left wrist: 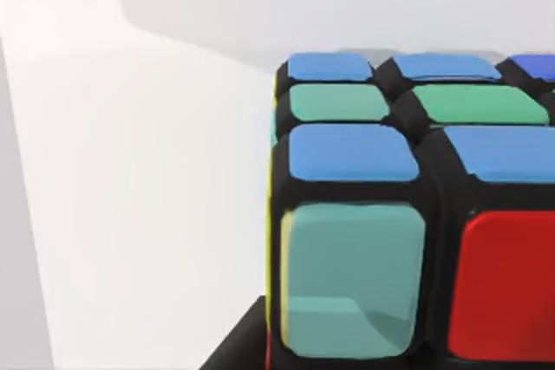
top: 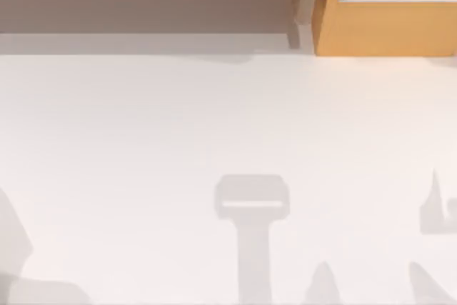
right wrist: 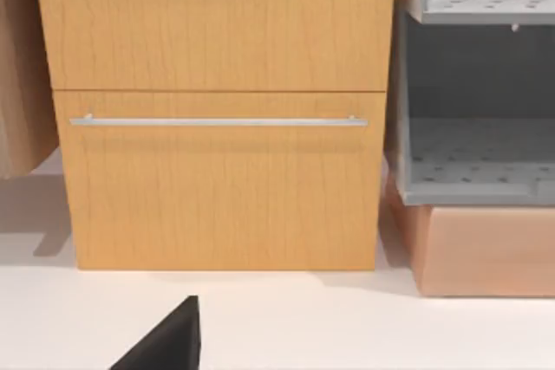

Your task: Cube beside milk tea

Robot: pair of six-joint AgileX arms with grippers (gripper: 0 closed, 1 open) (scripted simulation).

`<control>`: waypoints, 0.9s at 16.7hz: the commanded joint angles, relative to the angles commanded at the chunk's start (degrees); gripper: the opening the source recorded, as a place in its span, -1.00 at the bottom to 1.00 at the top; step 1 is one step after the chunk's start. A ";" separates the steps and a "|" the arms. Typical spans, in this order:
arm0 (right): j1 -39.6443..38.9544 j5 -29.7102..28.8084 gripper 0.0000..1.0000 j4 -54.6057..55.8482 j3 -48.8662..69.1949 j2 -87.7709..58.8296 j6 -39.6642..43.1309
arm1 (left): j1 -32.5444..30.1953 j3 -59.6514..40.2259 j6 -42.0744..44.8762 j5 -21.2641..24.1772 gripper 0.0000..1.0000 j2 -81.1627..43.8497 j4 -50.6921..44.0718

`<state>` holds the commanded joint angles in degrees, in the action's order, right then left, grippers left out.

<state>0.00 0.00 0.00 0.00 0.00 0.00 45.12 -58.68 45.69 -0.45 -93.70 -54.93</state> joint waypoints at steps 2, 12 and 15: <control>0.00 0.00 1.00 0.00 0.00 0.00 0.00 | 0.00 0.00 0.00 0.00 -0.70 0.00 0.00; 0.00 0.00 1.00 0.00 0.00 0.00 0.00 | 0.00 0.00 0.00 0.00 0.81 0.00 0.00; 0.00 0.00 1.00 0.00 0.00 0.00 0.00 | 0.00 0.00 0.00 0.00 1.00 0.00 0.00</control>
<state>0.00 0.00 0.00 0.00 0.00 0.00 45.12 -58.68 45.69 -0.45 -93.70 -54.93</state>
